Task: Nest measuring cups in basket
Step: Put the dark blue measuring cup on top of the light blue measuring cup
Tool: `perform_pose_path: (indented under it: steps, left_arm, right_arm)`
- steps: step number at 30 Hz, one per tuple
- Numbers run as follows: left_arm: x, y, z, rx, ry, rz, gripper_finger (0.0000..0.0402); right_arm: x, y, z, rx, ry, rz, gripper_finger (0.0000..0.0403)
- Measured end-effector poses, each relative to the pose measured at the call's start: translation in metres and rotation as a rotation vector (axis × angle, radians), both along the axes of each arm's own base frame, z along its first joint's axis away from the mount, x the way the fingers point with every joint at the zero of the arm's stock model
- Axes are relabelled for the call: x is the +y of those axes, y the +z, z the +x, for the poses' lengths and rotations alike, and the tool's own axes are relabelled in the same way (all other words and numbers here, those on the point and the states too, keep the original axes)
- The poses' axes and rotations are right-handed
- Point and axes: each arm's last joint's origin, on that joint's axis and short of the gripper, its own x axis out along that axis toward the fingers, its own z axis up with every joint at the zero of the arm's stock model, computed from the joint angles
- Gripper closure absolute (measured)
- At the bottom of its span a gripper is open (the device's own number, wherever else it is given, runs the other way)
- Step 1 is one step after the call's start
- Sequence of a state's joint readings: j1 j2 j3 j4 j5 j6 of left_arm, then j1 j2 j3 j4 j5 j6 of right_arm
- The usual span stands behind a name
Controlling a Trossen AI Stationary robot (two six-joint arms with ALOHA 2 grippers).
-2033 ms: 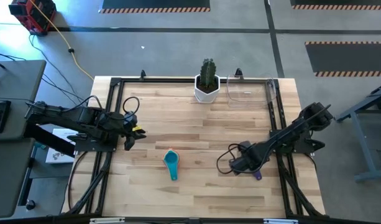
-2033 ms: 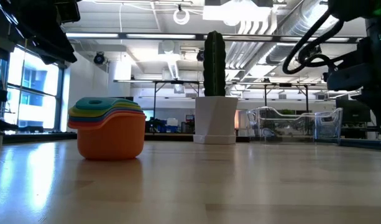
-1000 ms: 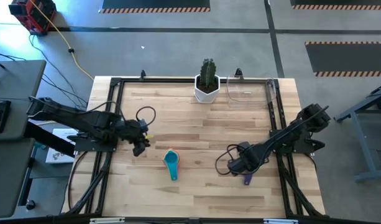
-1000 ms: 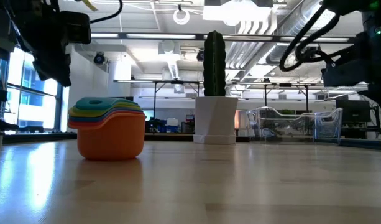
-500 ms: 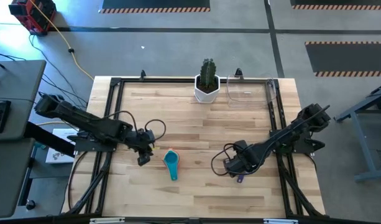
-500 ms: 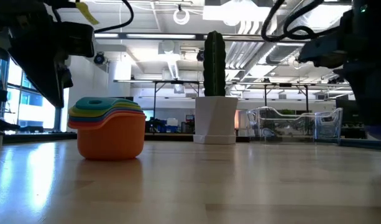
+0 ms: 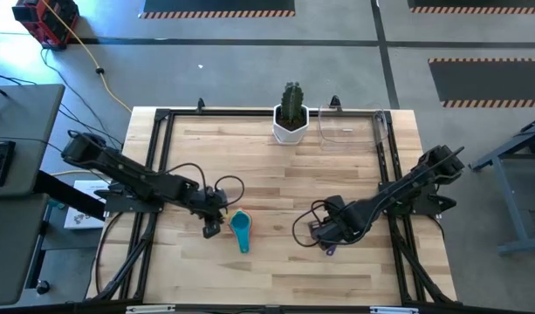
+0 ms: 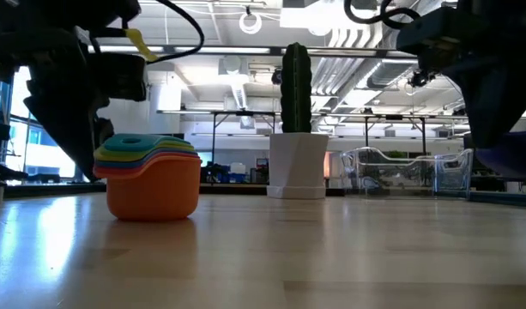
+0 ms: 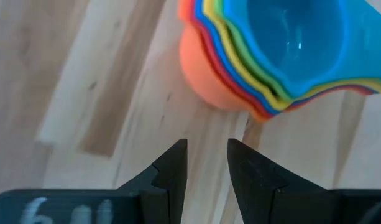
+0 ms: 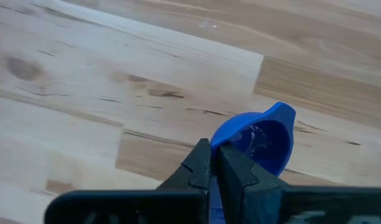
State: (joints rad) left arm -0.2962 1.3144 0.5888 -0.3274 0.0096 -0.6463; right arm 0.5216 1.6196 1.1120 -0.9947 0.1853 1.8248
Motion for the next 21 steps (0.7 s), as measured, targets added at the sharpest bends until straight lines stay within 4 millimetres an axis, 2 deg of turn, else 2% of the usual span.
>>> perform_pose_path:
  steps: [12,21]
  left_arm:
    - [-0.004,-0.021,0.017,-0.004,-0.010,-0.023,0.0298]
    - [-0.001,-0.025,0.028,-0.033,0.005,-0.017,0.0298]
  right_arm:
    - [0.001,0.002,0.002,-0.018,-0.001,0.004,0.0403]
    - [0.002,0.002,0.003,-0.029,-0.001,0.010,0.0403]
